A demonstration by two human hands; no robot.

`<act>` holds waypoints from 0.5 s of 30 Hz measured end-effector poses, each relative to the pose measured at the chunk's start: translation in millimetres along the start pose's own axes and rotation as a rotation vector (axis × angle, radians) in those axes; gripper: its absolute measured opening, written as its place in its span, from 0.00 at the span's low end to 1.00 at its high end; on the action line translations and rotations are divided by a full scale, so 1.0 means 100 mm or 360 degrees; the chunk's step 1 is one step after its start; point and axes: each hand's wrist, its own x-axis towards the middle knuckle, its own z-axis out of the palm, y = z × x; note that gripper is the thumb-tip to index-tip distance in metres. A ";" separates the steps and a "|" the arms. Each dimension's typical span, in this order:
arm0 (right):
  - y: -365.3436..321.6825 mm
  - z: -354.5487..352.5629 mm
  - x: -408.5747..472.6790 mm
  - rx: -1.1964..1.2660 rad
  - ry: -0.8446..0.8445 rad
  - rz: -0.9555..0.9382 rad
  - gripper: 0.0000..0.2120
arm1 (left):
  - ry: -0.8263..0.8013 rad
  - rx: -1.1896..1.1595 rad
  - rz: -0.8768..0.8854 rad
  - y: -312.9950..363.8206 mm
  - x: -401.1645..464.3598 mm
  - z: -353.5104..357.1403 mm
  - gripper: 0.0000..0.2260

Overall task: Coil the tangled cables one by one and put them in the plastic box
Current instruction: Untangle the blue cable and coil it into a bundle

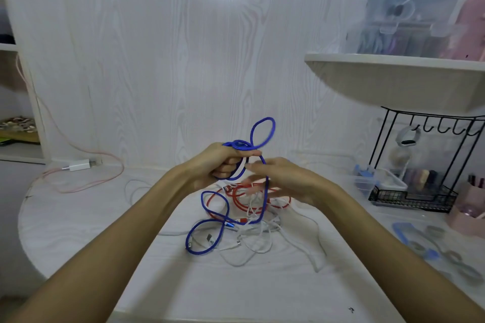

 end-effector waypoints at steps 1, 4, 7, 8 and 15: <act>0.03 0.02 -0.01 -0.0075 0.0009 -0.0055 0.17 | 0.0050 0.0116 0.0018 0.00 0.01 0.00 0.08; 0.08 -0.18 0.00 0.0218 0.0280 -0.0364 0.15 | 0.0176 0.0352 -0.0032 -0.04 0.04 -0.11 0.11; 0.13 -0.70 0.03 0.1070 0.0352 -0.0476 0.20 | 0.0258 0.0404 -0.0186 -0.11 0.00 -0.34 0.15; 0.21 -0.89 0.06 0.1171 0.0463 -0.0424 0.21 | 0.0232 0.0383 -0.0256 -0.14 -0.03 -0.44 0.15; 0.87 -0.98 0.37 -0.0172 0.0636 0.0524 0.14 | -0.0329 0.0073 -0.0396 0.04 -0.26 -0.61 0.14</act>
